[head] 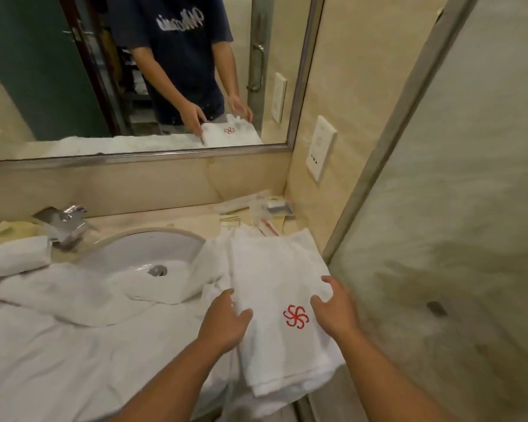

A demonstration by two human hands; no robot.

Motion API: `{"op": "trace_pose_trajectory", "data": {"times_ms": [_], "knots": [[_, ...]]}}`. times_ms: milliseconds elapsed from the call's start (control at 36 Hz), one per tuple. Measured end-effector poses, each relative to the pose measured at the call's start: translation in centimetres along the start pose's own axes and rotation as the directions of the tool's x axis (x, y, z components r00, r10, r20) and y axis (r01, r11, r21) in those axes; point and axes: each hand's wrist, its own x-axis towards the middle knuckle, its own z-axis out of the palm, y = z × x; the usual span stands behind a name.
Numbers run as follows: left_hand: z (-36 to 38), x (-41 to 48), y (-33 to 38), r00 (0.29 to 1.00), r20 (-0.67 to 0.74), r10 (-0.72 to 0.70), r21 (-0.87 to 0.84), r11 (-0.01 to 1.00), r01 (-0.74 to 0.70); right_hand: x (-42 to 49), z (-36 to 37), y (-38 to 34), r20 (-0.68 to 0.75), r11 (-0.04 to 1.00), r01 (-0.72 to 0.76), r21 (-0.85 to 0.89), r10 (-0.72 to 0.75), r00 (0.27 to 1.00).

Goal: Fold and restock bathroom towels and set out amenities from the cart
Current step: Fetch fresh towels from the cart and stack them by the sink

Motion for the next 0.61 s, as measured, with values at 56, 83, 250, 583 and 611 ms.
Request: {"op": "trace_pose_trajectory", "data": {"times_ms": [56,83,250,583,611], "knots": [[0.1,1.6,0.2,0.998,0.04,-0.047,-0.02,0.999,0.048,1.3,0.5,0.0,0.025,0.997,-0.042,-0.06,0.044,0.999],[0.2,2.4,0.2,0.996,0.06,-0.07,-0.029,0.997,0.071,1.9,0.8,0.1,0.04,0.995,-0.062,-0.083,0.066,0.997],[1.6,5.8,0.3,0.977,0.054,-0.207,-0.147,0.966,0.213,5.0,2.4,1.5,0.123,0.972,-0.161,-0.173,0.183,0.975],[2.9,8.1,-0.1,0.902,0.23,-0.366,-0.472,0.769,0.432,6.5,0.9,3.2,0.193,0.958,-0.275,-0.075,0.285,0.939],[3.0,8.0,0.0,0.912,0.207,-0.355,-0.457,0.789,0.41,6.6,0.8,3.1,0.197,0.957,-0.282,-0.062,0.289,0.937]]}}
